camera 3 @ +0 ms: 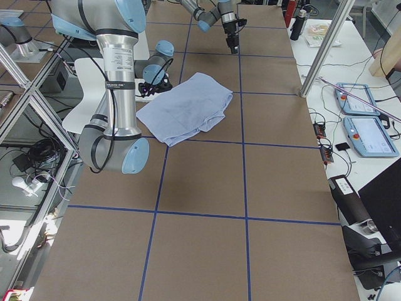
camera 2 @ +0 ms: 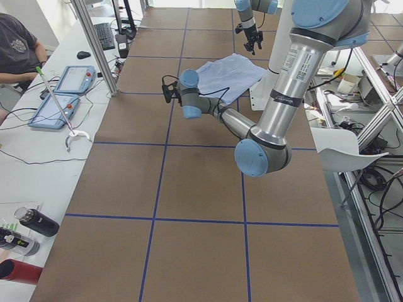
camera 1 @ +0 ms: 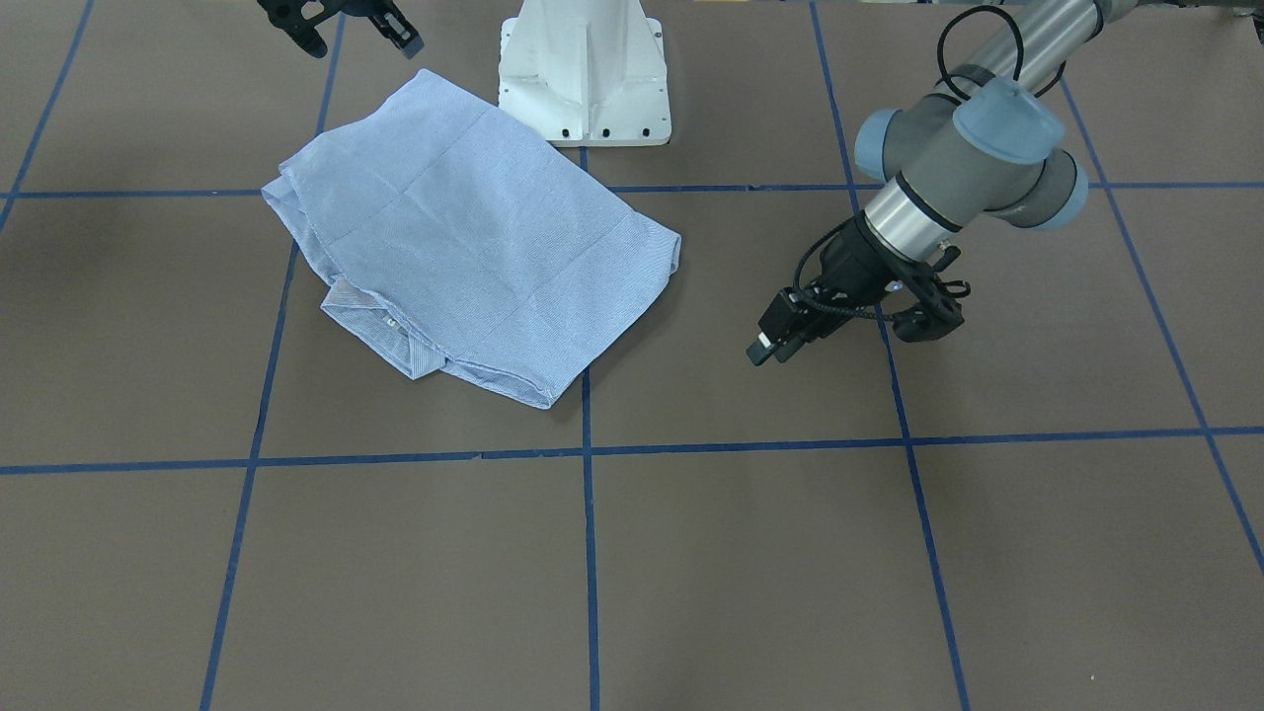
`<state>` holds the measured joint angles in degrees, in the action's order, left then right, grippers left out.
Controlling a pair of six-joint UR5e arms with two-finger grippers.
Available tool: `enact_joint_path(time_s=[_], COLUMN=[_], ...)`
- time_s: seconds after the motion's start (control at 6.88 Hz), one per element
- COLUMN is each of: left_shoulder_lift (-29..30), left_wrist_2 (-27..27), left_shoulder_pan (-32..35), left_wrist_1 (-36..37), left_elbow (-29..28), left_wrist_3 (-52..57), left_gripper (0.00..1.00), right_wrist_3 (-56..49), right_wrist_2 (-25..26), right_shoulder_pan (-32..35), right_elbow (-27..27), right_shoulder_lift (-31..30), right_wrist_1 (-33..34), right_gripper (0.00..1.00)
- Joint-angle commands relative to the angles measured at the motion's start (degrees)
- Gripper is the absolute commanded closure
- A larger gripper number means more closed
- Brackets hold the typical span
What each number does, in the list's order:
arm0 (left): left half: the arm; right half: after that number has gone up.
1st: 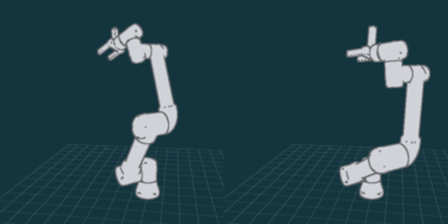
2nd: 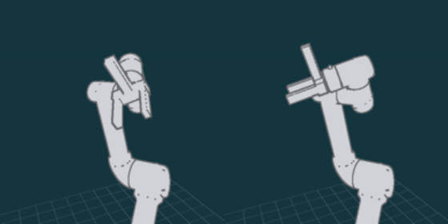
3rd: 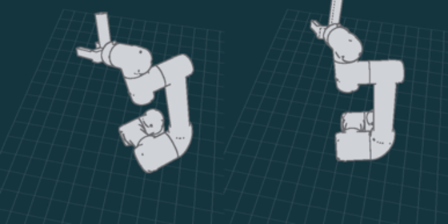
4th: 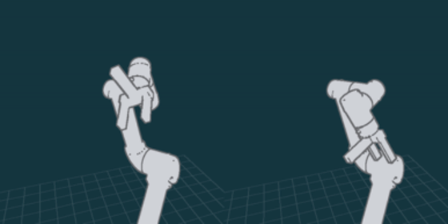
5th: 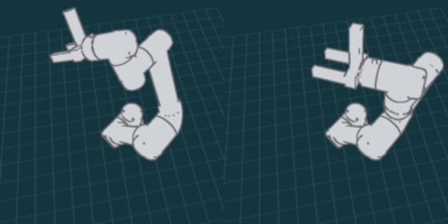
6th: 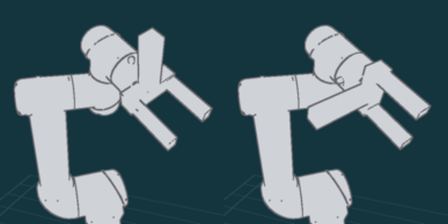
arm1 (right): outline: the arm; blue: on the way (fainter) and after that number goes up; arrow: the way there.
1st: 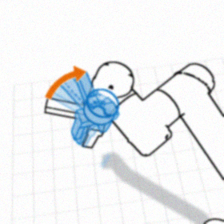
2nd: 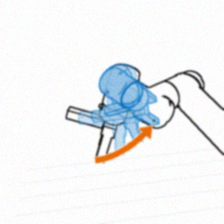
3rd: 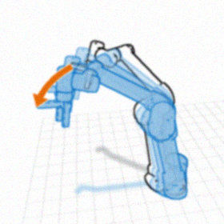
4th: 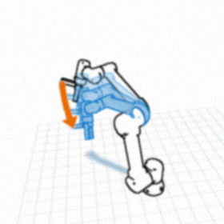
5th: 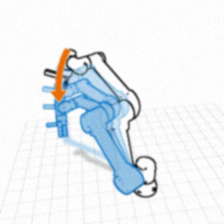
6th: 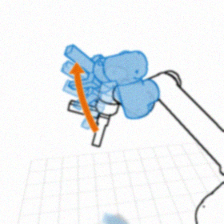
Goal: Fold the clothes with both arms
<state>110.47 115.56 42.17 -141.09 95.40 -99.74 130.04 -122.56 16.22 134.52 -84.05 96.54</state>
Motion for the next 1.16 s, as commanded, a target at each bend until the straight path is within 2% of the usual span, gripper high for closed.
enact_joint_path(time_s=[0.0, 0.29, 0.44, 0.58, 1.02], left_shoulder_lift=[-3.42, -2.28, -1.49, -1.66, -1.66], left_wrist_2=[-5.56, -10.68, -12.97, -13.86, -14.22], left_shoulder_pan=[-8.45, -15.42, -19.1, -20.18, -21.25], left_wrist_1=[2.03, 12.1, 13.72, 13.73, 13.73], left_elbow=[4.44, 7.24, 7.17, 7.17, 6.82], left_wrist_3=[-0.37, -0.37, -0.37, -0.37, -0.45], left_gripper=[0.46, 0.46, 0.46, 0.46, 0.48], right_wrist_3=[-5.81, -12.84, -16.19, -16.57, -16.66], right_wrist_2=[0.22, 0.13, 0.57, 2.23, 2.33], right_shoulder_pan=[14.91, 23.21, 23.68, 24.12, 24.03], right_elbow=[-10.79, -13.75, -15.33, -17.43, -17.89], right_shoulder_lift=[10.6, 12.77, 13.29, 15.3, 15.67], right_wrist_1=[-0.12, -0.39, -0.47, -0.48, -0.39], right_gripper=[0.0, 0.0, 0.0, 0.0, 0.0])
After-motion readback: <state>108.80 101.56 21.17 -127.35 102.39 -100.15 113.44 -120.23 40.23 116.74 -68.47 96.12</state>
